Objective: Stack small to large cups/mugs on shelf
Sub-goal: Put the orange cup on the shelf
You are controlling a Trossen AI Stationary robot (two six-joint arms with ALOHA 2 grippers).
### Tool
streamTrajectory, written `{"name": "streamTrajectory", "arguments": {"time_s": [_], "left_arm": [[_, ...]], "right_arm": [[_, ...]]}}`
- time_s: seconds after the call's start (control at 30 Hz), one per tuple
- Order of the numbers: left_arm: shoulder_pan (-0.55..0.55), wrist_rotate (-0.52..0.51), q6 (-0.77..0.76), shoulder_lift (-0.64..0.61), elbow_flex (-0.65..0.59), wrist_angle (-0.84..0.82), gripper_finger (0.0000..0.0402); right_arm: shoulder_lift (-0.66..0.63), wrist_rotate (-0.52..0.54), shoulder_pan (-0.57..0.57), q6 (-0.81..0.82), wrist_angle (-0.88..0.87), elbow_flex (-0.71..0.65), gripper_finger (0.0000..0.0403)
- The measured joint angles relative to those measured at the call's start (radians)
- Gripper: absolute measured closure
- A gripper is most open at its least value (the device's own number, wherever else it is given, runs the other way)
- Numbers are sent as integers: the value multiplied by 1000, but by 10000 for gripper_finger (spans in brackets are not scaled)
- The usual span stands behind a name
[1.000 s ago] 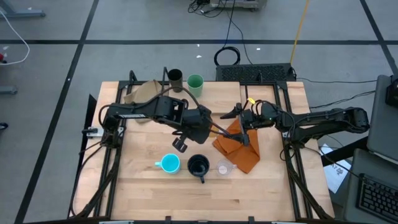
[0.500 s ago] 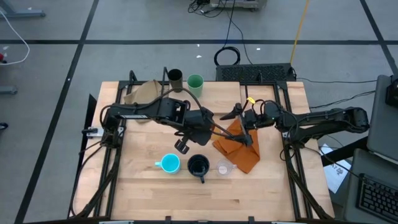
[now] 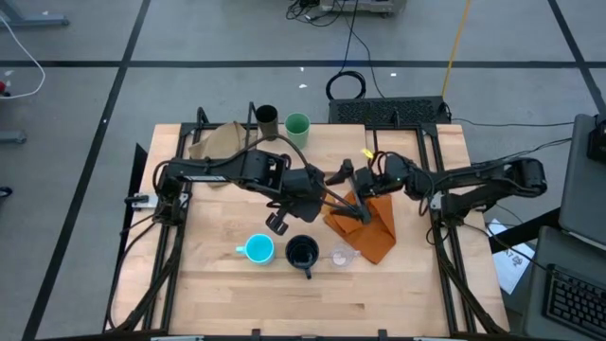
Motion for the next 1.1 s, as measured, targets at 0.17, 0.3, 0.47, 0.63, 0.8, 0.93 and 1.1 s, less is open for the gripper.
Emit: {"name": "streamTrajectory", "arguments": {"time_s": [0.17,0.3,0.47,0.63,0.8,0.93,1.1], "left_arm": [[0,1,12,0,0,0,401],[0,0,19,0,0,2,401],[0,0,30,0,0,11,401],[5,4,40,0,0,22,401],[8,2,38,0,0,21,401],[8,1,39,0,0,22,401],[8,0,38,0,0,30,401]], "right_arm": [[32,-10,0,0,-2,18,9],[54,-10,0,0,8,20,9],[72,-18,0,0,16,36,9],[121,-62,5,1,11,76,9],[160,-69,5,11,16,91,9],[182,-69,6,31,20,91,9],[187,-61,11,34,23,91,14]]}}
